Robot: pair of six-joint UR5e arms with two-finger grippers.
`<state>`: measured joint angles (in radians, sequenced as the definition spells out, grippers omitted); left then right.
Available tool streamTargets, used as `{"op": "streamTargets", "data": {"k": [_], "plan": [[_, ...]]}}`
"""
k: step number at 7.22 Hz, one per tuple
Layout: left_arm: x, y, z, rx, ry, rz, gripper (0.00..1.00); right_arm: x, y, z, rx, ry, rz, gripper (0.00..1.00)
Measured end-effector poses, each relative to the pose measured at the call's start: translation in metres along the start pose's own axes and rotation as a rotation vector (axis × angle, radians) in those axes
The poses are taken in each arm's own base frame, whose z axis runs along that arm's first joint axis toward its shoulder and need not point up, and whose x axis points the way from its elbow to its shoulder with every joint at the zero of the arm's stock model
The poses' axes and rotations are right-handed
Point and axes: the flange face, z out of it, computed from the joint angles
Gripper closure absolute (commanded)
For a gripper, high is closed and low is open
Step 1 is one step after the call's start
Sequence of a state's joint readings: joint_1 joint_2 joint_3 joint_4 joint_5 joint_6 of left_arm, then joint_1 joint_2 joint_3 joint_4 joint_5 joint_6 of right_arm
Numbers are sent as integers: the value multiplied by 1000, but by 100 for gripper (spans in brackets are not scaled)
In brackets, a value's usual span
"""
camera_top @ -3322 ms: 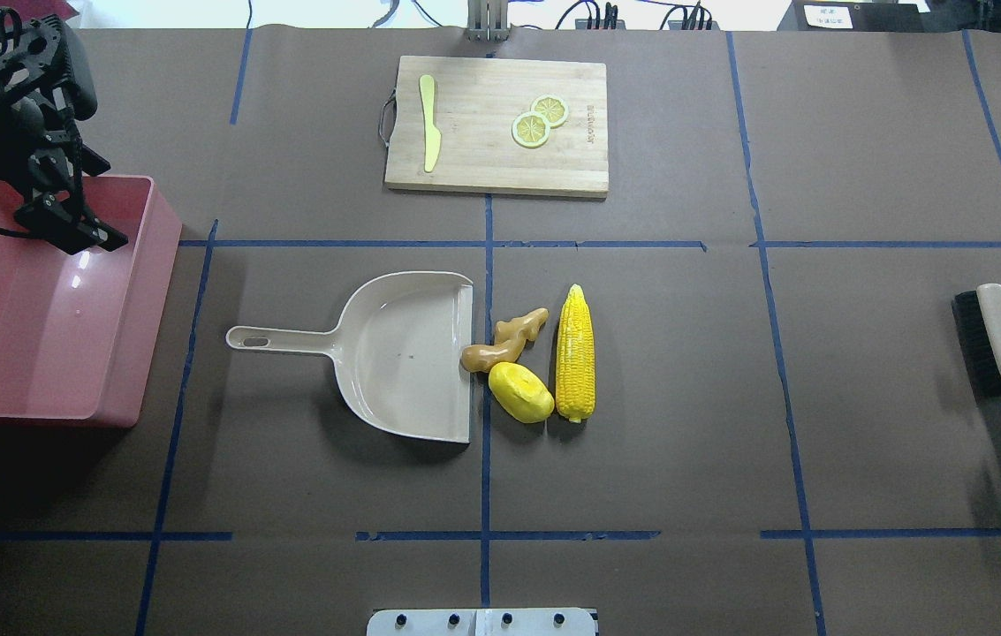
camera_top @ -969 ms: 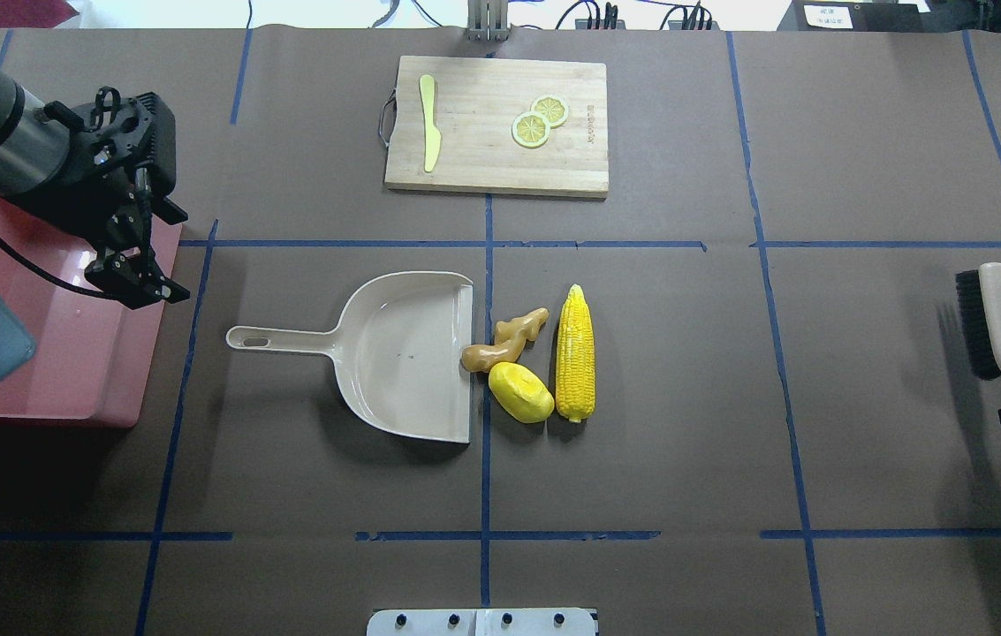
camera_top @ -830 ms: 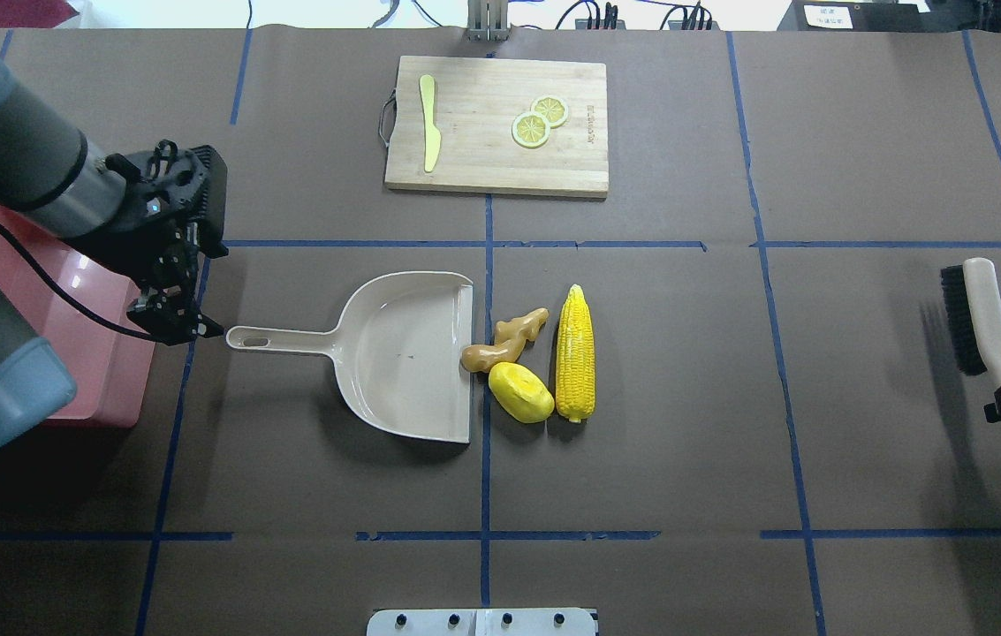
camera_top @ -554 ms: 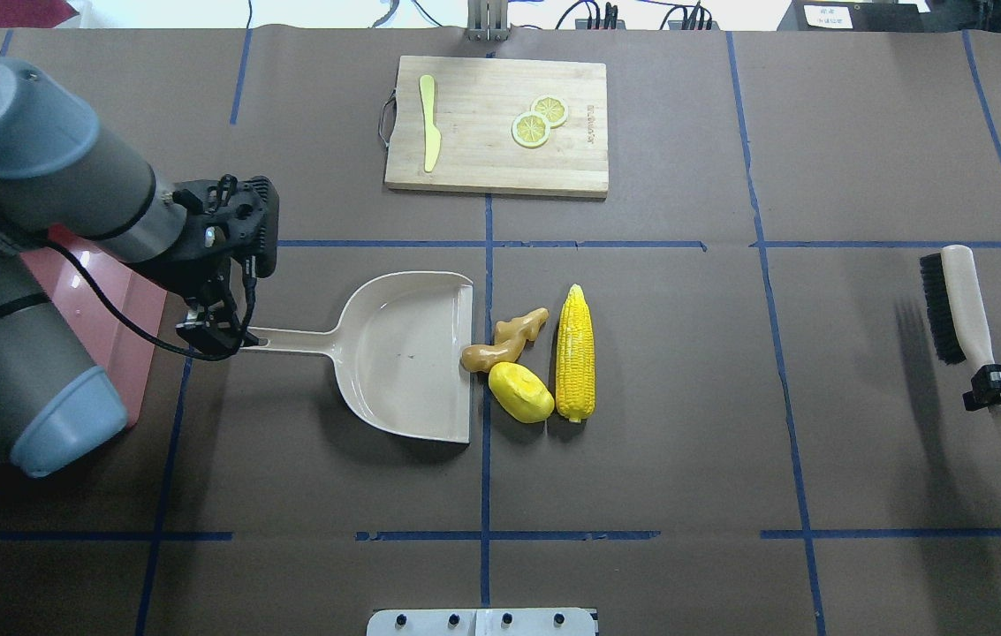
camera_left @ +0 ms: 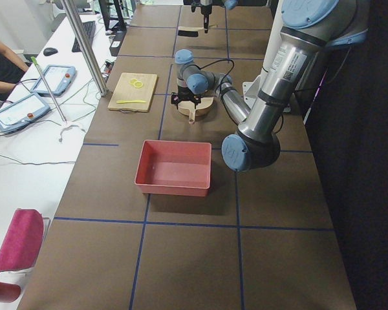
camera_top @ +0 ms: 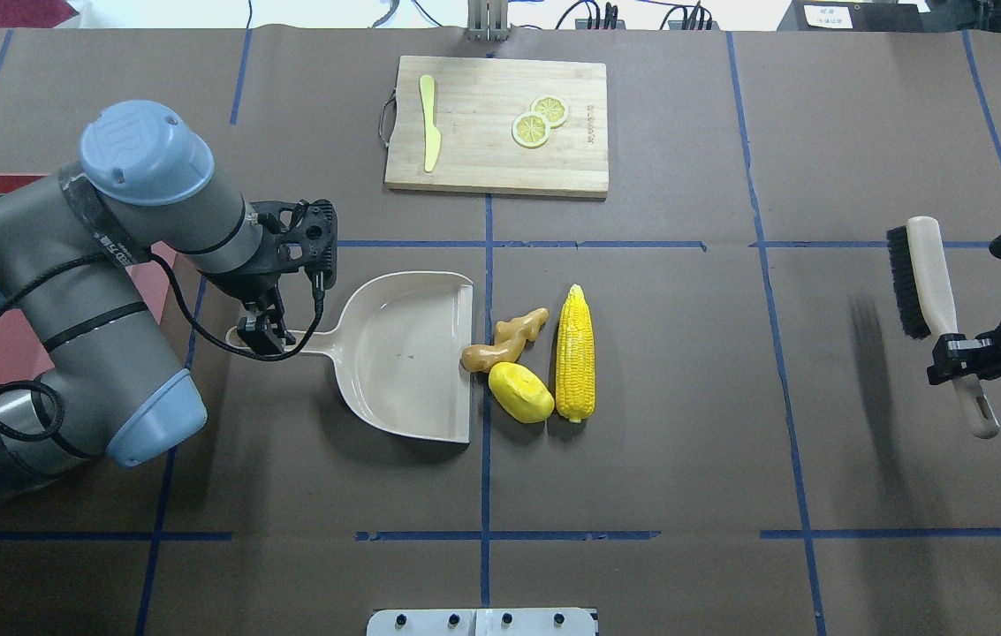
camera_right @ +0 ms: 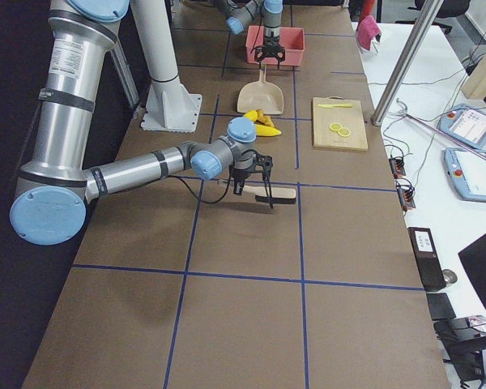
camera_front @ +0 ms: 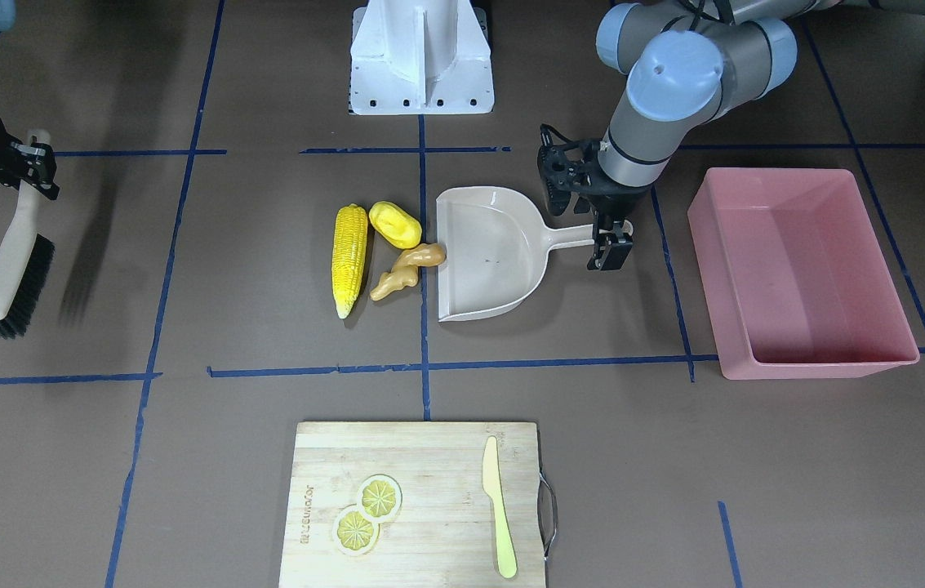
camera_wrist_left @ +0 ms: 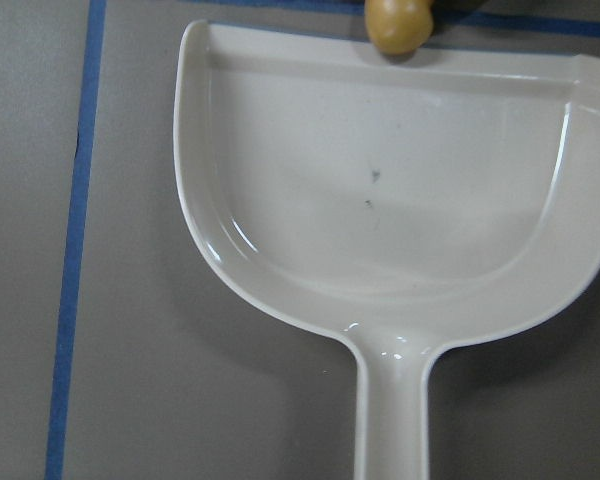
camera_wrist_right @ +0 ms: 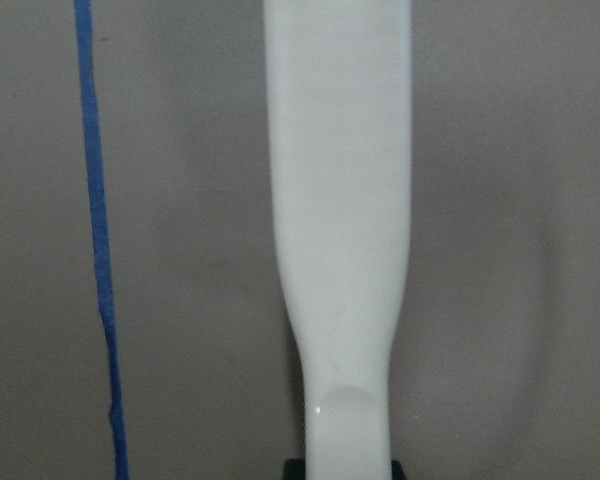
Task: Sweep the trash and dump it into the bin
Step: 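Pull the dustpan toward the robot while the right gripper brings the brush in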
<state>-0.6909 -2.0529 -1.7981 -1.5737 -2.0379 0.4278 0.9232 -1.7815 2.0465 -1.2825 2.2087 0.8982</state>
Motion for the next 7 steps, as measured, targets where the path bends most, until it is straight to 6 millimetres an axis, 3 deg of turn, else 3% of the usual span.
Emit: {"op": "streamTargets", "data": {"k": [3,6,7], "plan": [[20,-5,29,-34,32,21,0,-12,-1,-5,5,-1,6,100],[24,-1,42,-63,39,21,1,-22,0,-6,4,-11,23,100],[25,1,44,-68,40,19,10,-26,0,-6,4,-15,26,100]]}}
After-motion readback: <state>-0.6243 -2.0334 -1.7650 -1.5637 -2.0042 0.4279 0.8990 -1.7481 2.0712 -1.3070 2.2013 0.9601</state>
